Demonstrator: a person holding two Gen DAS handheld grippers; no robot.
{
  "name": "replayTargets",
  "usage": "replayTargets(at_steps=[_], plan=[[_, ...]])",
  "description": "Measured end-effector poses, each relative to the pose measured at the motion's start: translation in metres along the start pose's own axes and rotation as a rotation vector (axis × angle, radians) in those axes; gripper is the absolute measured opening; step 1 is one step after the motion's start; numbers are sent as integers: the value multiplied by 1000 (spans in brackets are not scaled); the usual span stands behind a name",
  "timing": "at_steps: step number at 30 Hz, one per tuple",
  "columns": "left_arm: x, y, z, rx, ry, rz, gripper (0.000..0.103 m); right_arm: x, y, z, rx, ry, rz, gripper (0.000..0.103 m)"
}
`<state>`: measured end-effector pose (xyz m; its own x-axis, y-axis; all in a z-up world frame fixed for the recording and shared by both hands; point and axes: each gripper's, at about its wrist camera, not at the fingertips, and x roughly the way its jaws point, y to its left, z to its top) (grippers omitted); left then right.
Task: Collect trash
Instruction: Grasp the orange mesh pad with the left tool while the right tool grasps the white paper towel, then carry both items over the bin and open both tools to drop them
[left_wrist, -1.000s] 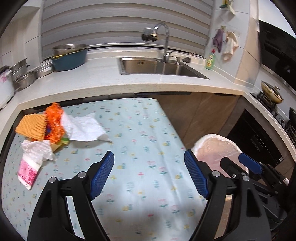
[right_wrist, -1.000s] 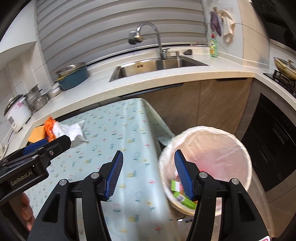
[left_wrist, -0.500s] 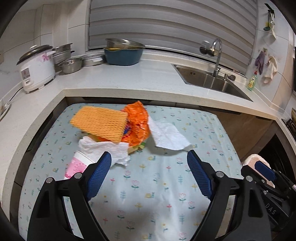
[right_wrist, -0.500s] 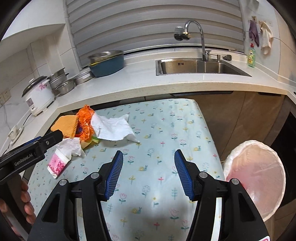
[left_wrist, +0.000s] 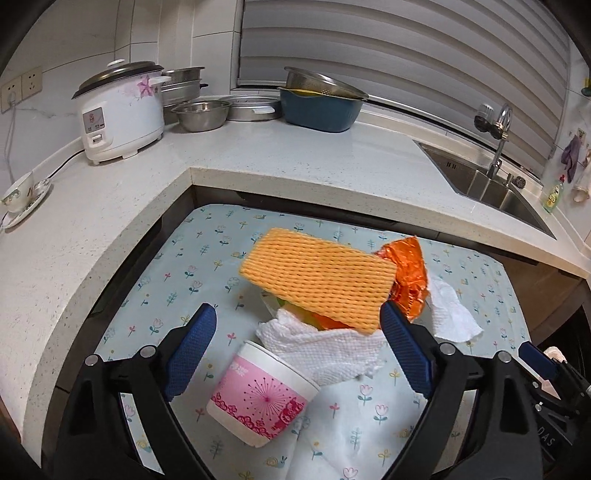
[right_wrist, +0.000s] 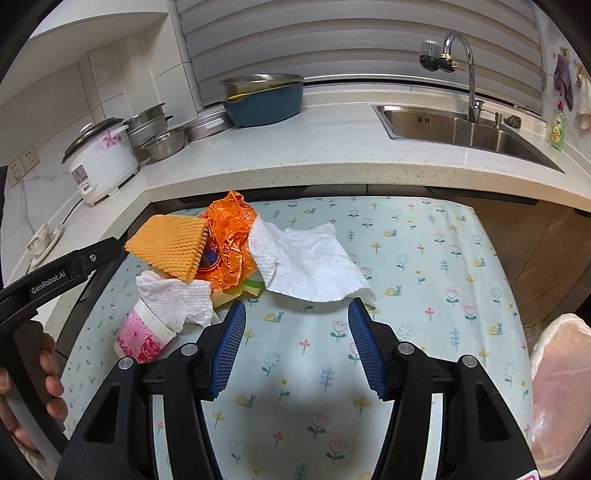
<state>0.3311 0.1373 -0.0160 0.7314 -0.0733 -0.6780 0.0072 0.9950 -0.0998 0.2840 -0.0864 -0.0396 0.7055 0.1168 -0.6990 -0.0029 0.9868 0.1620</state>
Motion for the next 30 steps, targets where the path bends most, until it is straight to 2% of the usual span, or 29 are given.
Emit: replayTargets(at_steps=[9, 14, 16, 17, 19, 20, 22, 25, 30], plan=[[54, 10, 15, -26, 77, -33, 86, 61, 17, 19, -32, 48, 0, 56], [71, 10, 18, -35, 97, -57, 86, 88, 17, 23, -35, 77, -6, 56], [74, 6, 17, -26, 96, -63, 79, 95, 15, 22, -31, 88, -5, 55], [75, 5, 17, -18, 101, -71, 69, 98, 15, 21, -29, 93, -3, 53], [77, 3, 16, -12, 107, -80, 47, 101, 13, 19, -24, 97, -4, 36], [77, 1, 16, -6, 105, -80, 42, 102, 12, 18, -19, 102, -1, 32], [77, -1, 15, 5, 105, -81, 17, 101, 9, 17, -7, 106, 0, 14], [70, -4, 15, 3, 97, -94, 8, 93, 4, 15, 12, 100, 4, 6], [45, -17, 17, 30, 58, -122, 5, 64, -5, 15, 23, 54, -4, 3]])
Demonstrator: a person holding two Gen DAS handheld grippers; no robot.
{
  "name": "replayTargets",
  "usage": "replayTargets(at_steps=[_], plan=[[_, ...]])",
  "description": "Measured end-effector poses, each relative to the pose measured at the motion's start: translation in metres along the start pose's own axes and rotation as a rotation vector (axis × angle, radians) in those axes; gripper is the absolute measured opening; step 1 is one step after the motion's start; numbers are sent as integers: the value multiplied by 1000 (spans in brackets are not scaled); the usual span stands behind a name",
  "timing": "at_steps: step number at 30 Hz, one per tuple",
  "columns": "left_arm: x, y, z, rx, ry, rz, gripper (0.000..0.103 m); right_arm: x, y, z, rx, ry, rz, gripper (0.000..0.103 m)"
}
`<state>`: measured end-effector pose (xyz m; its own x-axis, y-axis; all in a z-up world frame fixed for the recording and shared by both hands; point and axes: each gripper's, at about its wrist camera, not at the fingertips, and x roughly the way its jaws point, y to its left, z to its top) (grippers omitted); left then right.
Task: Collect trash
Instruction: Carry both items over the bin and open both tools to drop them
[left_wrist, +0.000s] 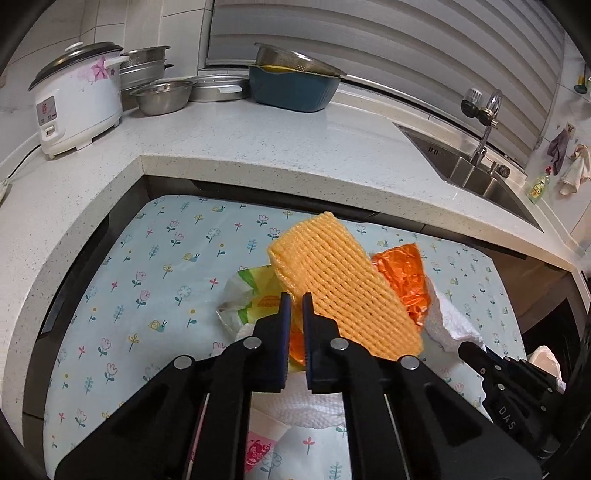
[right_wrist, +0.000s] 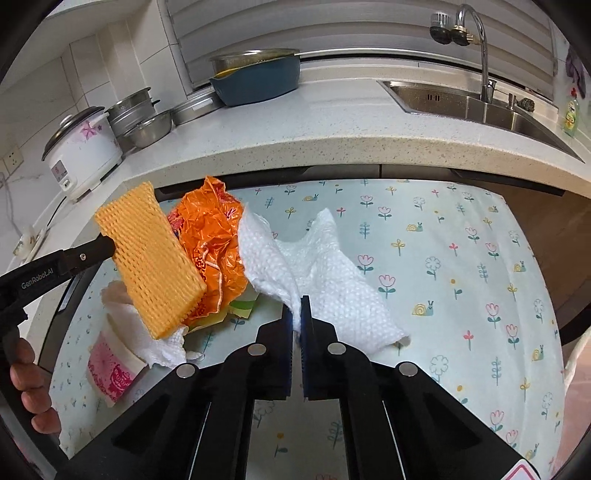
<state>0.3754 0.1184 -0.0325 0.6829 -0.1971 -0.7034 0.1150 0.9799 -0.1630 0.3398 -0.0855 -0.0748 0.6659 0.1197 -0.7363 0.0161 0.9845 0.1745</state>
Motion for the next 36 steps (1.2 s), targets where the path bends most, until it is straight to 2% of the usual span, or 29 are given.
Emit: replayTargets(at_steps=[4, 20, 36], plan=[[-21, -17, -2, 21, -24, -31, 2, -31, -7, 1, 7, -50, -12, 3], [-81, -111, -33, 156, -50, -160, 1, -135, -59, -11, 92, -196, -49, 3], [-112, -244, -71, 304, -25, -306, 1, -224, -171, -52, 246, -282, -171, 3]])
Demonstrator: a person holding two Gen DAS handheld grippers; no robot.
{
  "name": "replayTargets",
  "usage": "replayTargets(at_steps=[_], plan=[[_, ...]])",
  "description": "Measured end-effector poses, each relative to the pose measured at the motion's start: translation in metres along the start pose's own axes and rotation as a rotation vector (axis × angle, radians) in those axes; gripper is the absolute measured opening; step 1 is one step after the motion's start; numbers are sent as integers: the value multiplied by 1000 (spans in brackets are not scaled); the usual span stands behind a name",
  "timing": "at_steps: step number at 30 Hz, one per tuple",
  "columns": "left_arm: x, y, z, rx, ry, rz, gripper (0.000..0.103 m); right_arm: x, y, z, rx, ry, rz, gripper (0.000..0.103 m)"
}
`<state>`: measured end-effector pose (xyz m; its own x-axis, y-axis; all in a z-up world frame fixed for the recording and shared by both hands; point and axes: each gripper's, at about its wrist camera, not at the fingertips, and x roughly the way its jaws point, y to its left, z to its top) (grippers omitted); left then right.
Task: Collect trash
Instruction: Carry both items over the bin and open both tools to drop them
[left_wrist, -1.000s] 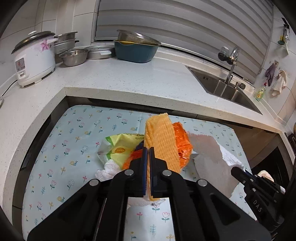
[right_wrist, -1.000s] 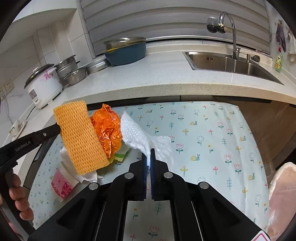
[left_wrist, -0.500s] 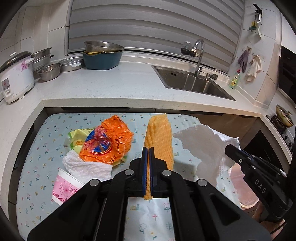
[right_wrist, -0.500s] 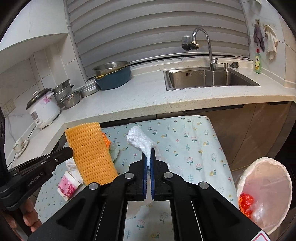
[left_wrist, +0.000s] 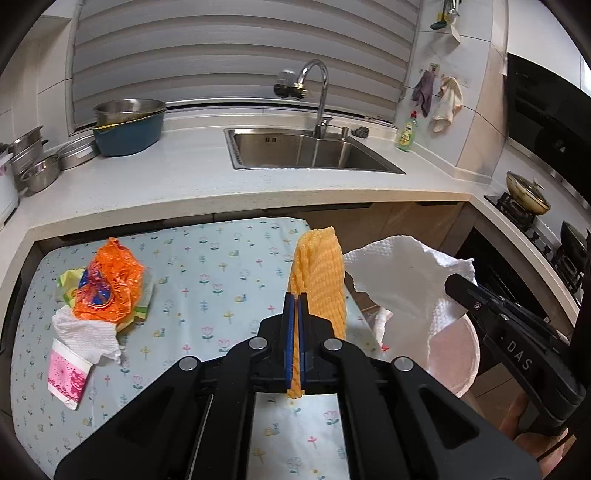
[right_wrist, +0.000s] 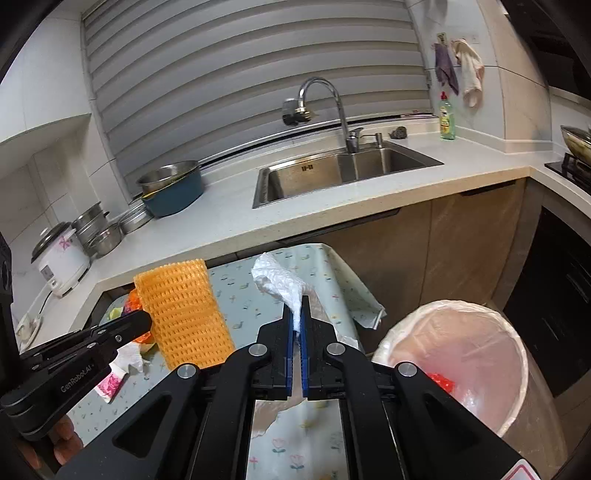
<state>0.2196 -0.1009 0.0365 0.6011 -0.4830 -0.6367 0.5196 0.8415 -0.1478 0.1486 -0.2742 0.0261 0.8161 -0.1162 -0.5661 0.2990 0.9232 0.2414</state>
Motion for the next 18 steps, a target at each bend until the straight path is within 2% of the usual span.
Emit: replayTargets(at_steps=[9, 18], plan=[[19, -78, -5, 73, 40, -93, 1, -30, -82, -14, 96, -8, -101, 3], [54, -146, -20, 140, 113, -179, 2, -45, -134, -23, 147, -4, -158, 3]])
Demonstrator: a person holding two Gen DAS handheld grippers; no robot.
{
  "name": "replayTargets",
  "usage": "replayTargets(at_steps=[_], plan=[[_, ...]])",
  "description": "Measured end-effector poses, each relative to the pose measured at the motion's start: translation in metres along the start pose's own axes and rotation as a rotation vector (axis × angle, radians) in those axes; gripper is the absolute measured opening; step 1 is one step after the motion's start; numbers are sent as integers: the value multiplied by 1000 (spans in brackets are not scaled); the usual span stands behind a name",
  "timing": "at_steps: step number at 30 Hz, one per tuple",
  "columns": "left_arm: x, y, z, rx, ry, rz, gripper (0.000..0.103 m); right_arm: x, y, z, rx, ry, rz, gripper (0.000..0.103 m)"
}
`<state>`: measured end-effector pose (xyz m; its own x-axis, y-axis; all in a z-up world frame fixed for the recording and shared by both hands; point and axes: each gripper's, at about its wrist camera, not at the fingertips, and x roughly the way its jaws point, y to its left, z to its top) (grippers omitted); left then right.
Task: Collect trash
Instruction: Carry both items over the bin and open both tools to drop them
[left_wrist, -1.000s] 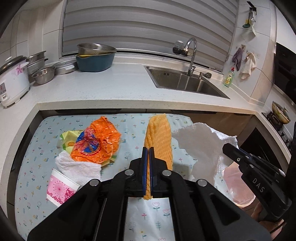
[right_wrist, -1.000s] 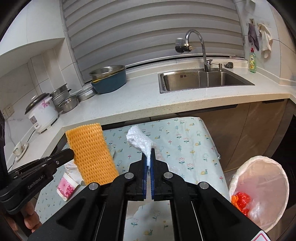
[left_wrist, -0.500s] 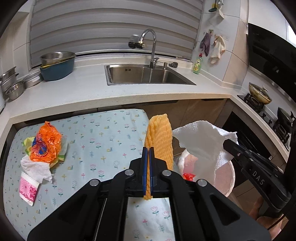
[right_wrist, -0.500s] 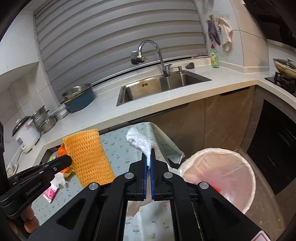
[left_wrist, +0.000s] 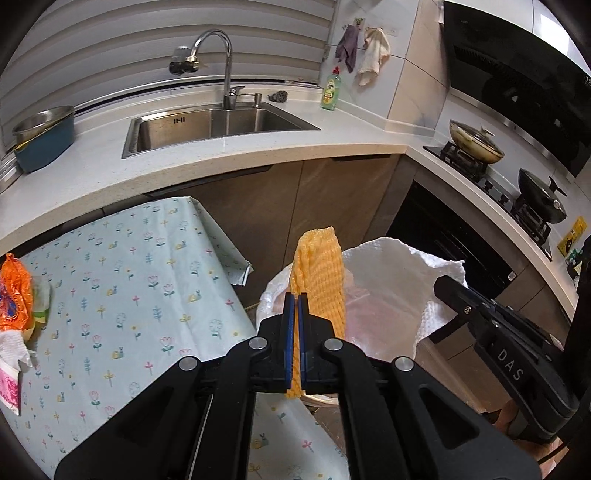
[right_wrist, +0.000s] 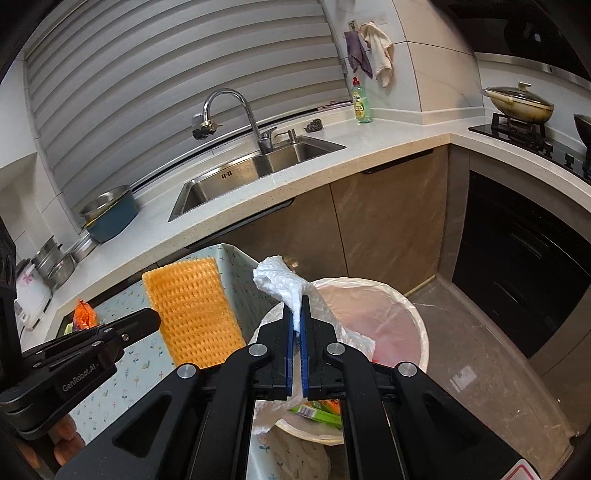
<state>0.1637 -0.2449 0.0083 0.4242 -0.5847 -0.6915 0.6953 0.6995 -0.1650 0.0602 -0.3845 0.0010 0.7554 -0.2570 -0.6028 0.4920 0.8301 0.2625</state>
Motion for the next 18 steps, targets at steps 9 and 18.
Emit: replayTargets(at_steps=[9, 18], plan=[[17, -16, 0, 15, 3, 6, 21, 6, -21, 0, 26, 14, -6, 3], [6, 3, 2, 1, -25, 69, 32, 19, -6, -1, 0, 31, 24, 3]])
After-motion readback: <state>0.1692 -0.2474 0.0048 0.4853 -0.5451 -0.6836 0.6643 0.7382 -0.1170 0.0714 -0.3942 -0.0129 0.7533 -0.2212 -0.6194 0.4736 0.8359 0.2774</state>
